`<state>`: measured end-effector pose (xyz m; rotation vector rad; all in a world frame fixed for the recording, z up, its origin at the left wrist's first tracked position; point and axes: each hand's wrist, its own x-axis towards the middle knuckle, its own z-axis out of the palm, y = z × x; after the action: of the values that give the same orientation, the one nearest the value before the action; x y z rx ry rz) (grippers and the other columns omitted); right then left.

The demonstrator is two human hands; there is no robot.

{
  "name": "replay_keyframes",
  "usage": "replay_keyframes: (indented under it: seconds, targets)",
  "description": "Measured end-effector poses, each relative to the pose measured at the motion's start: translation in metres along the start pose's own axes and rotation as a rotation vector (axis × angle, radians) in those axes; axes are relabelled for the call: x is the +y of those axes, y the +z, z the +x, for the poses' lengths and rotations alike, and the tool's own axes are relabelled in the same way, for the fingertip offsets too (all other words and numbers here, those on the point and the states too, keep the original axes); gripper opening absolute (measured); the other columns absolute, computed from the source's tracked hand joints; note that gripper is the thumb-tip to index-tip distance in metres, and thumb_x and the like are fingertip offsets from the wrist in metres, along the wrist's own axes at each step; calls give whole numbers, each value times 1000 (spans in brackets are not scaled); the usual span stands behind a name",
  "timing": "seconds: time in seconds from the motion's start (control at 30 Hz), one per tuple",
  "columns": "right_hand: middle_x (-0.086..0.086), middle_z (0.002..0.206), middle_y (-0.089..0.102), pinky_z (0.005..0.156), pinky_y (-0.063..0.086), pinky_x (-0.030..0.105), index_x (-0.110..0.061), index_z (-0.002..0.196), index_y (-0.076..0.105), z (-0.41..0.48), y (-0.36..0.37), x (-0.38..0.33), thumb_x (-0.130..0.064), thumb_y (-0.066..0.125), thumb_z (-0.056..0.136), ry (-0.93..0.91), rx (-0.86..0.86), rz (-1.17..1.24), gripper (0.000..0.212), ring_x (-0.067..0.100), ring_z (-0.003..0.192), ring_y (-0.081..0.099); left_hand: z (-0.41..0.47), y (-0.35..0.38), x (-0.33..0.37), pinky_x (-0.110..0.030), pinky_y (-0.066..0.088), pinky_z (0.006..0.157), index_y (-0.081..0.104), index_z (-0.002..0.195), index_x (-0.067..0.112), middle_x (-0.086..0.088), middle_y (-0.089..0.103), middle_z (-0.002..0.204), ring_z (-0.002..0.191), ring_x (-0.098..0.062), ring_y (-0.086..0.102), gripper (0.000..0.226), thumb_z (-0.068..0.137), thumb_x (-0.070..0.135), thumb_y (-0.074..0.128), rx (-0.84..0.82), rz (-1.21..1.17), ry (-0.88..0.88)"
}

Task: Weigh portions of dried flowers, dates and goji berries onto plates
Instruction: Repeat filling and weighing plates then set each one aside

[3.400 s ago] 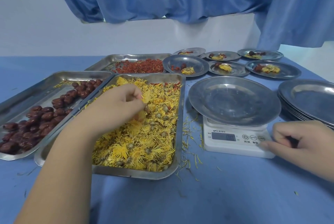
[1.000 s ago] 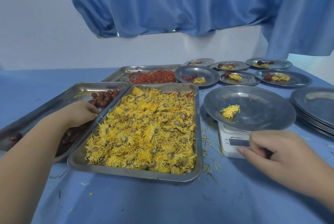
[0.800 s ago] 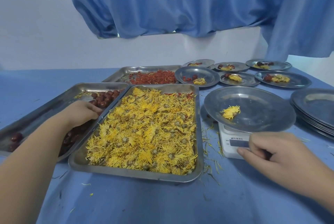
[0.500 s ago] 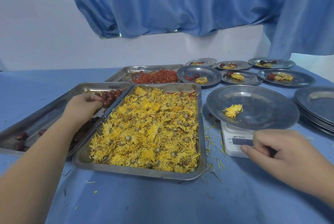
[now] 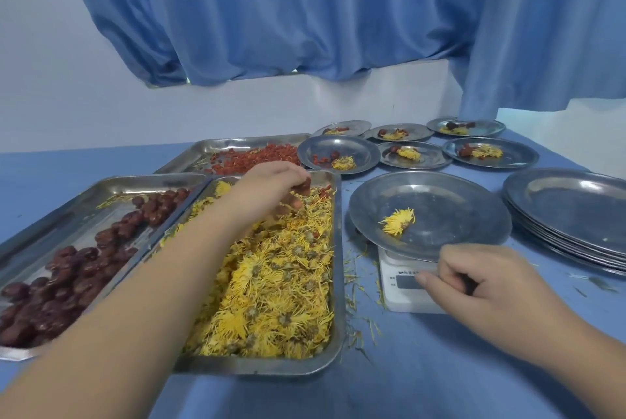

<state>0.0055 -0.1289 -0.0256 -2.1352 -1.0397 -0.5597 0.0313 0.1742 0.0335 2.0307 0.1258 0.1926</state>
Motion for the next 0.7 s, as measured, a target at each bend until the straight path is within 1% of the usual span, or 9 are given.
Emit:
replay_keyframes:
  seconds: [0.1, 0.17, 0.23, 0.3, 0.43, 0.53, 0.6, 0.67, 0.7]
  targets:
    - [3, 55, 36, 47, 26, 16, -18, 58, 26, 0, -3, 6, -14, 76, 78, 36, 6, -36, 53, 6, 48, 29, 15, 33, 20, -22, 50, 62, 72, 92, 32, 18, 72, 85, 73, -4, 67, 15, 92, 35, 57, -36, 164, 78]
    - [-2, 54, 34, 47, 26, 15, -18, 59, 26, -1, -4, 10, -16, 75, 78, 48, 11, -36, 53, 6, 48, 30, 24, 54, 30, -20, 44, 61, 70, 90, 33, 19, 69, 84, 75, 0, 64, 13, 90, 31, 58, -57, 249, 122]
    - [-5, 53, 34, 47, 25, 15, -19, 60, 26, -1, -5, 11, -22, 74, 80, 45, 15, -40, 52, 5, 48, 29, 33, 71, 36, -17, 40, 63, 68, 88, 34, 21, 65, 89, 82, 3, 60, 14, 87, 24, 59, -84, 326, 157]
    - [-6, 53, 33, 46, 25, 15, -20, 59, 25, -1, -7, 11, -26, 70, 79, 28, 21, -47, 49, 4, 47, 29, 40, 83, 38, -14, 39, 64, 69, 90, 32, 19, 65, 91, 86, 1, 59, 17, 84, 19, 60, -98, 409, 188]
    - [-3, 53, 33, 46, 27, 19, -20, 58, 27, -1, -10, 12, -29, 67, 80, 29, 14, -26, 46, 6, 48, 29, 48, 93, 32, -6, 38, 57, 67, 95, 30, 17, 65, 92, 84, 4, 58, 14, 84, 21, 68, -106, 423, 228]
    - [-1, 54, 33, 45, 27, 22, -19, 58, 28, -1, -8, 10, -27, 68, 80, 30, 10, 2, 46, 8, 48, 29, 51, 87, 26, -10, 38, 65, 66, 98, 32, 16, 65, 97, 90, 2, 59, 16, 83, 29, 69, -108, 423, 260]
    - [-2, 53, 32, 45, 25, 18, -18, 58, 28, 2, -8, 8, -27, 68, 79, 50, 37, 54, 46, 6, 47, 27, 53, 76, 19, -13, 39, 68, 66, 98, 34, 18, 64, 96, 90, 5, 58, 13, 85, 32, 66, -78, 423, 261]
    - [-1, 52, 33, 45, 24, 15, -18, 59, 29, 12, -11, 5, -31, 65, 80, 67, 57, 89, 44, 5, 46, 28, 57, 58, 11, -18, 45, 71, 66, 96, 37, 20, 64, 95, 86, 5, 59, 9, 87, 34, 63, -25, 445, 242]
    - [0, 52, 34, 44, 24, 15, -17, 59, 29, 20, -14, 4, -33, 64, 80, 67, 49, 91, 43, 5, 46, 28, 59, 47, 7, -20, 50, 69, 66, 94, 38, 20, 64, 94, 80, 3, 61, 8, 89, 35, 61, 2, 465, 225]
